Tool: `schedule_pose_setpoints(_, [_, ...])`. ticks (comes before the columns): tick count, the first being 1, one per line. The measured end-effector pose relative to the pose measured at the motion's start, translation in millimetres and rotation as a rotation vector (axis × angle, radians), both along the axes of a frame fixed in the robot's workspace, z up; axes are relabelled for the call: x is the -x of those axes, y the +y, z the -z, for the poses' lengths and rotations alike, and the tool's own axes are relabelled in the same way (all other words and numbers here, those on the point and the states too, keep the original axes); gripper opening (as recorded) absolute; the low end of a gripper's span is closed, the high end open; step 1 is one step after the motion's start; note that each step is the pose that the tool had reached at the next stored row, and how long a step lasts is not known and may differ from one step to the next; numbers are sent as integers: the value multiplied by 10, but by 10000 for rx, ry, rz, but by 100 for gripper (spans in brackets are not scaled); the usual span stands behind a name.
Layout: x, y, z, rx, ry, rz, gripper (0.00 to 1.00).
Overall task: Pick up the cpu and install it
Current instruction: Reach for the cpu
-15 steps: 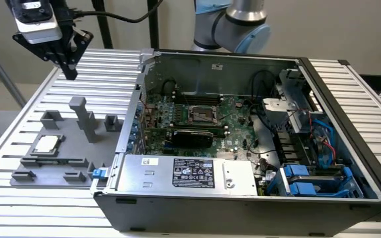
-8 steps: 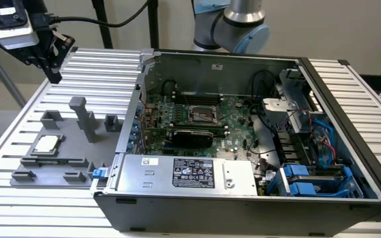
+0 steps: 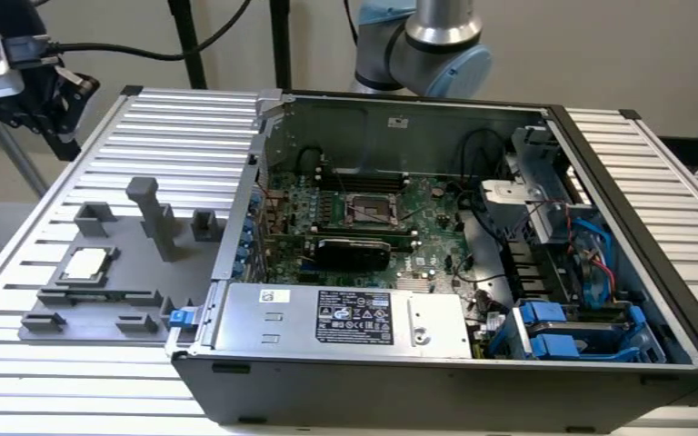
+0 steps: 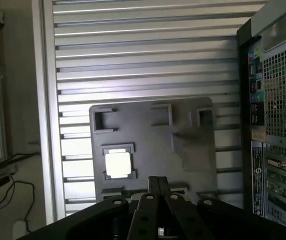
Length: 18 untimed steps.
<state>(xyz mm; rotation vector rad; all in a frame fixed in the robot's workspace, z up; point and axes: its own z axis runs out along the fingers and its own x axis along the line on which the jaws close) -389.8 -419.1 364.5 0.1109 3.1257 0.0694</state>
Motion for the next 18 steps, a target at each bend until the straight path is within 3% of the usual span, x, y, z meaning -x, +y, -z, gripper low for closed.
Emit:
schedule_pose_setpoints(10, [430,-50,101,38,71,1,11])
schedule_pose_setpoints(18, [431,-51,102,35,70,1,11])
